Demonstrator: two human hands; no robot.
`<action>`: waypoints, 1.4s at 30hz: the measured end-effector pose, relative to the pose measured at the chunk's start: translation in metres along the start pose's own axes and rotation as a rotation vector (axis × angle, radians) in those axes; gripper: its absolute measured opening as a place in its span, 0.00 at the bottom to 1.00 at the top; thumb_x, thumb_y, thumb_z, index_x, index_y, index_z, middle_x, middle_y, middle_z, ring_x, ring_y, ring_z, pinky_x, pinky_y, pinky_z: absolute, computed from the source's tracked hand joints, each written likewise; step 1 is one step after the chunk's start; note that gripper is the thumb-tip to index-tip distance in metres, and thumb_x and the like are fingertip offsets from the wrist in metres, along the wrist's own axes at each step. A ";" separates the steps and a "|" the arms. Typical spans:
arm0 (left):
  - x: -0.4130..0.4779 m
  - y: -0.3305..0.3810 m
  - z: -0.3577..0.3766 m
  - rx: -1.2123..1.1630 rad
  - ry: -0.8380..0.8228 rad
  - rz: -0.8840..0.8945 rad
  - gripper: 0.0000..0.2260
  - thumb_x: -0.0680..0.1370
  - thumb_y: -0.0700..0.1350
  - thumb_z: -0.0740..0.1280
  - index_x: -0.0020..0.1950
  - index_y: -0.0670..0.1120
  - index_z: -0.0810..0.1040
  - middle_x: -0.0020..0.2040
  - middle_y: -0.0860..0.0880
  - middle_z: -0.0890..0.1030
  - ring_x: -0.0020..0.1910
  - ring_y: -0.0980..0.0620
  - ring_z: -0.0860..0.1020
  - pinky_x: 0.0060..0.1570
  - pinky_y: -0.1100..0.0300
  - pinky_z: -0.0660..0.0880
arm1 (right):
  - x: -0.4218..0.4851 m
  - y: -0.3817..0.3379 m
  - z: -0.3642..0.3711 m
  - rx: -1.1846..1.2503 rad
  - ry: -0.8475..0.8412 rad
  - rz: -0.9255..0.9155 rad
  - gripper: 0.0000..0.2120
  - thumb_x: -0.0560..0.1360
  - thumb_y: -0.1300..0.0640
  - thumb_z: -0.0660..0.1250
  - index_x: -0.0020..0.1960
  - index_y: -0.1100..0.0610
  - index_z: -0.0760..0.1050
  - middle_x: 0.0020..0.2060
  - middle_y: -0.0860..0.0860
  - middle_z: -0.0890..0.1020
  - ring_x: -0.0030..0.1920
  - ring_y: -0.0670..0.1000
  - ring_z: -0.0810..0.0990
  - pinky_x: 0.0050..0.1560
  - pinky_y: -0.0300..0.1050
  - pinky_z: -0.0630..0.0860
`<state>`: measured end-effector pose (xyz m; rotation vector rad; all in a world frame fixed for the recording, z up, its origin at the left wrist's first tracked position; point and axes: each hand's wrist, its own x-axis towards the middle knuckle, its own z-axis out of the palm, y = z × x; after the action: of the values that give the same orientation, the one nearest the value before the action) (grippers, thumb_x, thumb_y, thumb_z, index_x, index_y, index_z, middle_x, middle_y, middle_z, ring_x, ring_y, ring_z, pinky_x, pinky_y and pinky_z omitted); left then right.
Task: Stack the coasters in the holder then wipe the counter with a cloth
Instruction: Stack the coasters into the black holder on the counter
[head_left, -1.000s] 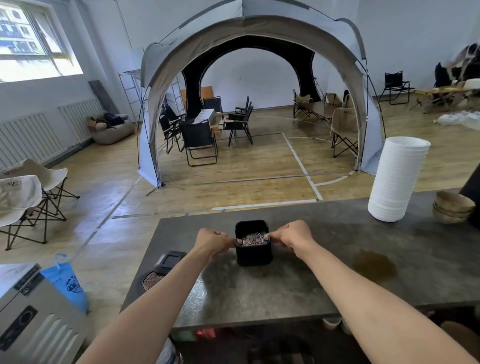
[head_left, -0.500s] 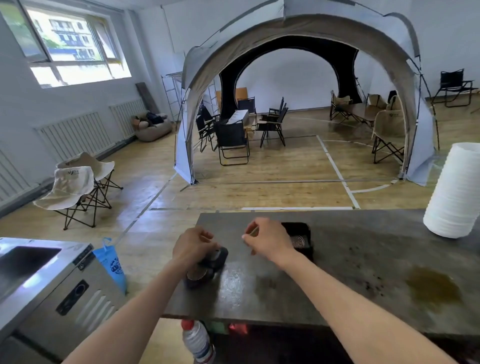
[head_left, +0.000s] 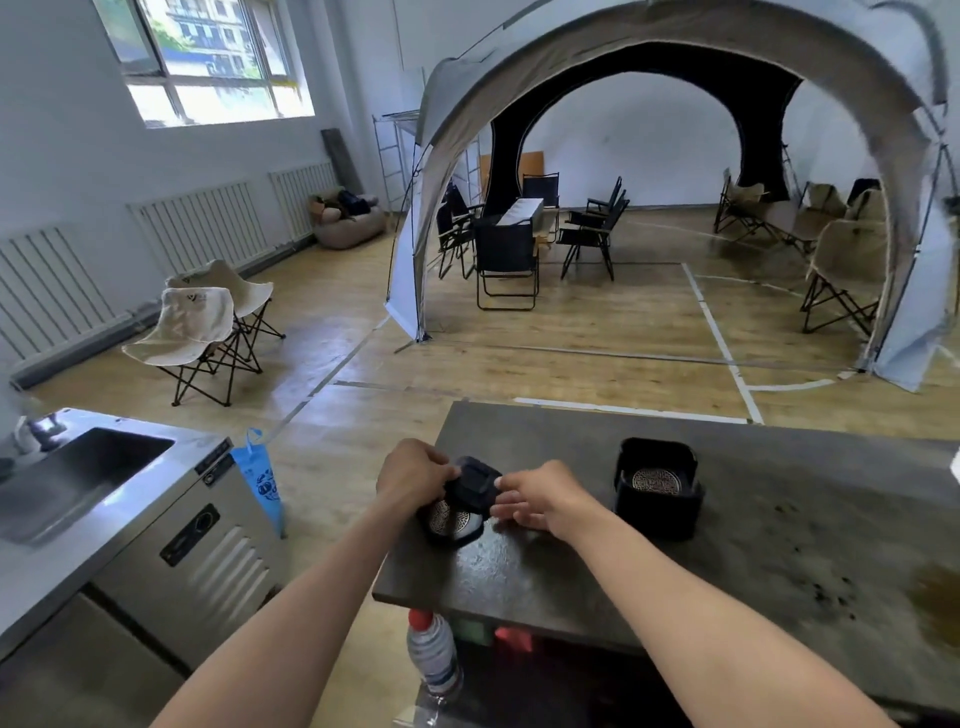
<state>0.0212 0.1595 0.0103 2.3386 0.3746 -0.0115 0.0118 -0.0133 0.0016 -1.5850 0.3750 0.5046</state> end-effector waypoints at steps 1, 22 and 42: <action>0.001 0.003 -0.003 -0.058 -0.007 -0.004 0.09 0.71 0.44 0.76 0.49 0.42 0.86 0.41 0.45 0.85 0.36 0.52 0.80 0.41 0.60 0.75 | -0.002 -0.001 -0.002 0.055 -0.021 0.014 0.04 0.76 0.63 0.67 0.45 0.64 0.76 0.34 0.56 0.81 0.26 0.48 0.83 0.19 0.34 0.70; -0.041 0.157 0.077 -0.692 -0.564 0.119 0.07 0.77 0.44 0.71 0.49 0.42 0.84 0.40 0.46 0.87 0.35 0.56 0.83 0.28 0.66 0.67 | -0.095 -0.028 -0.199 -0.018 0.233 -0.451 0.11 0.80 0.54 0.63 0.52 0.57 0.82 0.44 0.51 0.87 0.40 0.43 0.84 0.32 0.37 0.69; -0.033 0.122 0.116 -0.356 -0.474 -0.107 0.11 0.60 0.44 0.84 0.33 0.41 0.86 0.33 0.44 0.79 0.24 0.54 0.63 0.24 0.63 0.56 | -0.047 0.008 -0.205 0.111 0.314 0.076 0.08 0.66 0.62 0.77 0.34 0.58 0.78 0.24 0.49 0.78 0.20 0.43 0.71 0.18 0.33 0.59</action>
<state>0.0350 -0.0116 0.0153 1.8868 0.2379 -0.5007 -0.0132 -0.2203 0.0265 -1.5476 0.6919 0.2854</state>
